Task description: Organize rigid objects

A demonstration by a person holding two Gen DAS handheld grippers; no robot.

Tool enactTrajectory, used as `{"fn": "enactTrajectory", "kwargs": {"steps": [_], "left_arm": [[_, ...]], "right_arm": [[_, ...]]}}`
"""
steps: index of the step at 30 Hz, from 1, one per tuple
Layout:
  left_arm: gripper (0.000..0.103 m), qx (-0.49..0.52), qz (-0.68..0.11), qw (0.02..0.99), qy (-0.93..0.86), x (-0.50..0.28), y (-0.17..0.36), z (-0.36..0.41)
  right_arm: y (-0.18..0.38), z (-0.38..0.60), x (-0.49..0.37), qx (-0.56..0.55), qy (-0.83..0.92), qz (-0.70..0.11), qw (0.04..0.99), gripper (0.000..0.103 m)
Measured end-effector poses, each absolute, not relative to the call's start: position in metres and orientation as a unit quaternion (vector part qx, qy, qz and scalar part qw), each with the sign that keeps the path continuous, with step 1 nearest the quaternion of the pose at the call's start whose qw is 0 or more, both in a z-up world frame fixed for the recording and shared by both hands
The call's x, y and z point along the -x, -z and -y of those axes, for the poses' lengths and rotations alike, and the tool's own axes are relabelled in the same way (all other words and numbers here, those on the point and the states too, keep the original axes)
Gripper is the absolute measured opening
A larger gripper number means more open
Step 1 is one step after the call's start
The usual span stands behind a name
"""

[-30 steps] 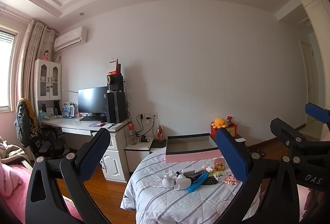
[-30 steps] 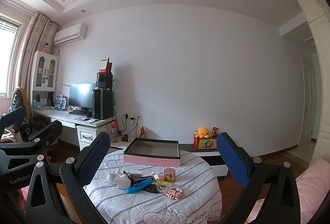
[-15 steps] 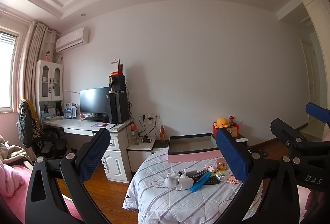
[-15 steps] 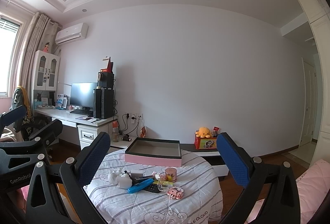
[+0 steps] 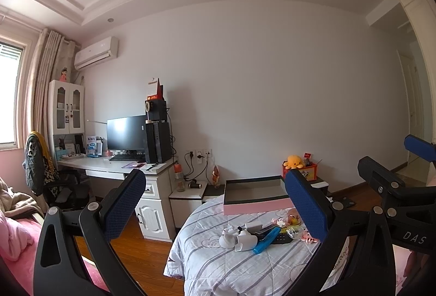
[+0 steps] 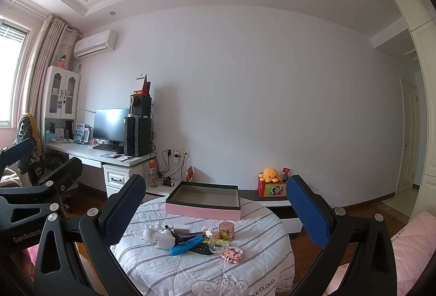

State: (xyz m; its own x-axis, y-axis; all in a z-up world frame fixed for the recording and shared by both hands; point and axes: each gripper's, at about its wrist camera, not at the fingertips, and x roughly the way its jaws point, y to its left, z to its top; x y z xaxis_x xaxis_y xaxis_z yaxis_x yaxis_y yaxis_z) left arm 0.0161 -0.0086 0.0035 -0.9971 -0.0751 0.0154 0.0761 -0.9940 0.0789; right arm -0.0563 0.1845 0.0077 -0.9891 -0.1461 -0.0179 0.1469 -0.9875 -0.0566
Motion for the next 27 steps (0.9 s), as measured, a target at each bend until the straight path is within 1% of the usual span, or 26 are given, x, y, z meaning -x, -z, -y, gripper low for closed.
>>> {"fn": "enactTrajectory", "kwargs": {"steps": [27], "left_arm": [[0.103, 0.004, 0.043, 0.042, 0.998, -0.0152, -0.004, 0.009]], "right_arm": [[-0.0061, -0.1835, 0.0605, -0.011, 0.997, -0.032, 0.073, 0.103]]}}
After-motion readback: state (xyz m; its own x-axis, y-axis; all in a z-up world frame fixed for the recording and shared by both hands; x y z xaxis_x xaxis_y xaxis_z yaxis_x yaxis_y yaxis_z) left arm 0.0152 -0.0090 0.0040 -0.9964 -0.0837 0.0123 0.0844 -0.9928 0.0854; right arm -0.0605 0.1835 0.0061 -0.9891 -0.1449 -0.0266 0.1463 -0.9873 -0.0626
